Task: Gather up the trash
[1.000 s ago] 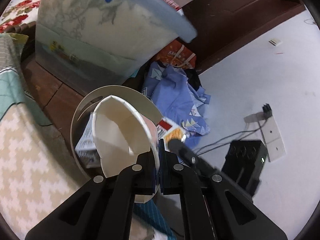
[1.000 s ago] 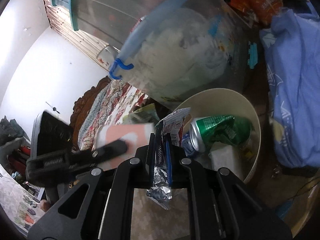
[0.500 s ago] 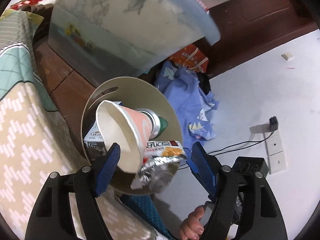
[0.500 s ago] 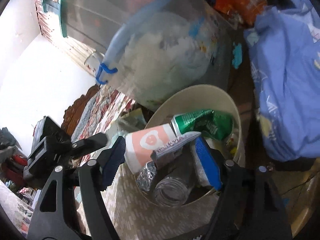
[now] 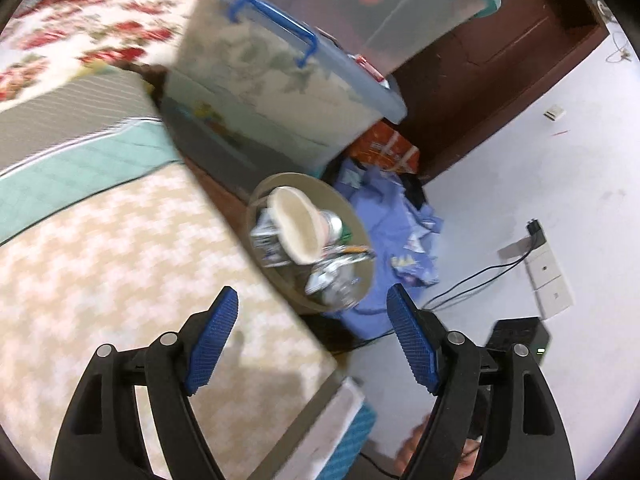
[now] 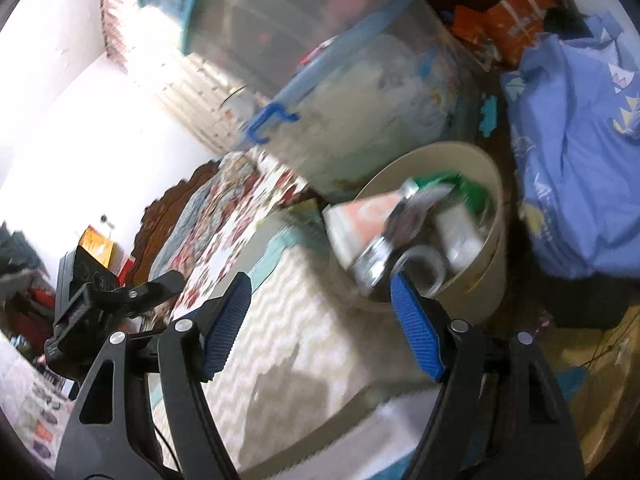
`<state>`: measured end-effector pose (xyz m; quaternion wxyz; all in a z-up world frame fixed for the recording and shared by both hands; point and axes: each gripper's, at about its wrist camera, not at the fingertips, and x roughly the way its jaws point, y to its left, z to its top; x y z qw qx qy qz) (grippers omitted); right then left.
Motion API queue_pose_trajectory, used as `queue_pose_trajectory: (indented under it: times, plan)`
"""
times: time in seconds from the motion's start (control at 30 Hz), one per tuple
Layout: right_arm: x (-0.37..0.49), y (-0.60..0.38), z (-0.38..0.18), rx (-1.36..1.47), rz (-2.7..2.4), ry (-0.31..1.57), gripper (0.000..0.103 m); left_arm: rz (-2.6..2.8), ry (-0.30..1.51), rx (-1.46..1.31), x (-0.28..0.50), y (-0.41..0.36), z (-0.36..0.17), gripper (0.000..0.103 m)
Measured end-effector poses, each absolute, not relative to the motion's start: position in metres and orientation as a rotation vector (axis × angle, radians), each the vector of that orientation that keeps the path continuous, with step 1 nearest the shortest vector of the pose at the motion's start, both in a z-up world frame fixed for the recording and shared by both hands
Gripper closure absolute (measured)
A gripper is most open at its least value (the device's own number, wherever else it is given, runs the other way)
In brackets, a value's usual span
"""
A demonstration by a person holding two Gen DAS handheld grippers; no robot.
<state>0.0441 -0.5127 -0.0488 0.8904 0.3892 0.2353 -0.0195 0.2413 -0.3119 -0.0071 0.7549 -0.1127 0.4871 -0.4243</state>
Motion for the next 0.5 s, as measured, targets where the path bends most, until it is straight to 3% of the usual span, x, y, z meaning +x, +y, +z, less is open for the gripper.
queue_pose_trajectory:
  times: [0.5]
  plan:
    - [0.006,-0.386,-0.026,0.704,0.087,0.591,0.029,-0.675,0.854,-0.123,0.159,-0.169,0.027,0.017]
